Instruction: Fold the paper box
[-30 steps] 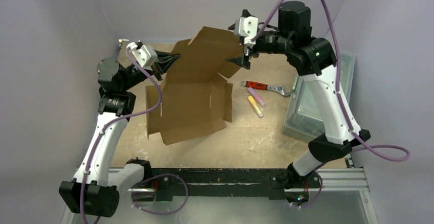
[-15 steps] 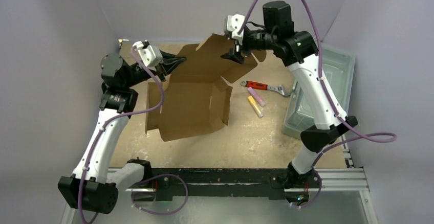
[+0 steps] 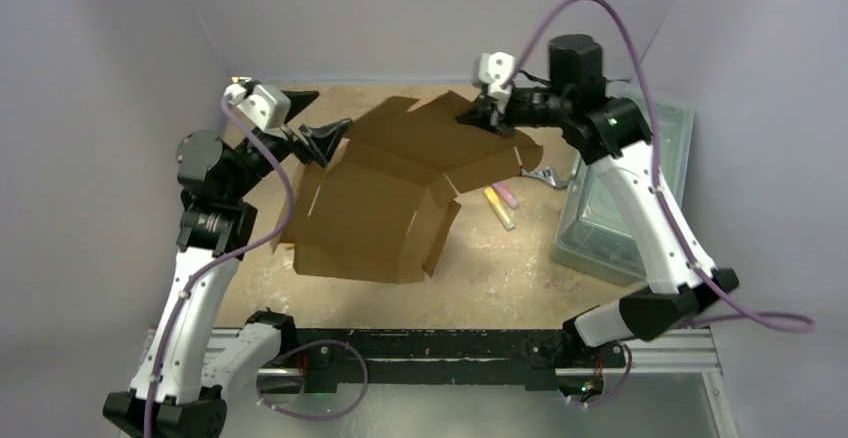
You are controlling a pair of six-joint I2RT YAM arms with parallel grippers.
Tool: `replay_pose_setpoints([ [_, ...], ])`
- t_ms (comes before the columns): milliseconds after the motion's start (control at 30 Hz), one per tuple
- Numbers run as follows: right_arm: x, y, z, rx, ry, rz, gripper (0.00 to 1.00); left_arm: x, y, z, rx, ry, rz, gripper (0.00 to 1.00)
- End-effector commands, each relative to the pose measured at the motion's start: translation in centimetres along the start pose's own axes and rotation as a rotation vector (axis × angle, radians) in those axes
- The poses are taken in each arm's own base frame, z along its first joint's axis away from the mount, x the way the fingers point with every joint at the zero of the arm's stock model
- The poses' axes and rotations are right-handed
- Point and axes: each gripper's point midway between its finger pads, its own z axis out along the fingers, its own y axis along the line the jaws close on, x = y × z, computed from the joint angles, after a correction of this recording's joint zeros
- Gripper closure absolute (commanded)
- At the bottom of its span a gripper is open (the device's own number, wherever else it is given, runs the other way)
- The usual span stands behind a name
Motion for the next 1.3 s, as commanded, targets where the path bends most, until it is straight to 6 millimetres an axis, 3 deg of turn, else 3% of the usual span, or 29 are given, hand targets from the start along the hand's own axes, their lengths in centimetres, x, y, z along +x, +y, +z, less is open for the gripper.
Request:
replay_pose_setpoints([
  [0, -1.9, -2.1, -5.2, 0.2, -0.138, 0.055, 1.0, -1.3, 4.3, -4.8, -0.446, -0.001, -0.17, 0.23],
  [200, 1.8, -1.3, -7.6, 0.351, -0.172, 0.176, 1.0, 0.3, 2.8, -10.4, -0.613, 0.041, -0.301, 0.18],
  [367, 3.6, -1.3, -10.0, 0.448, -0.234, 0.256, 1.0, 4.7, -0.1, -13.1, -0.616, 0.074, -0.417, 0.18],
  [533, 5.7, -0.7, -10.2, 0.463, -0.246, 0.299, 1.0, 8.6, -1.7, -14.4, -0.623, 0.049, -0.536, 0.18],
  [733, 6.7, 0.1, -10.4, 0.454, -0.237, 0.254, 1.0, 14.1, -2.4, -12.8, -0.586, 0.076, -0.689, 0.18],
  [900, 8.5, 0.7, -9.9, 0.449, -0.235, 0.269, 1.0, 17.7, -0.9, -11.8, -0.637, 0.057, -0.747, 0.18],
  [967, 8.6, 0.9, -9.7, 0.439, -0.247, 0.276, 1.0, 19.1, -0.6, -11.2, -0.644, 0.078, -0.779, 0.23],
  [1067, 8.9, 1.0, -9.7, 0.441, -0.252, 0.278, 1.0, 20.3, -0.6, -9.7, -0.603, 0.098, -0.828, 0.33],
  [1267, 9.3, 1.0, -9.7, 0.446, -0.261, 0.286, 1.0, 22.0, -1.0, -7.4, -0.511, 0.064, -0.911, 0.42],
])
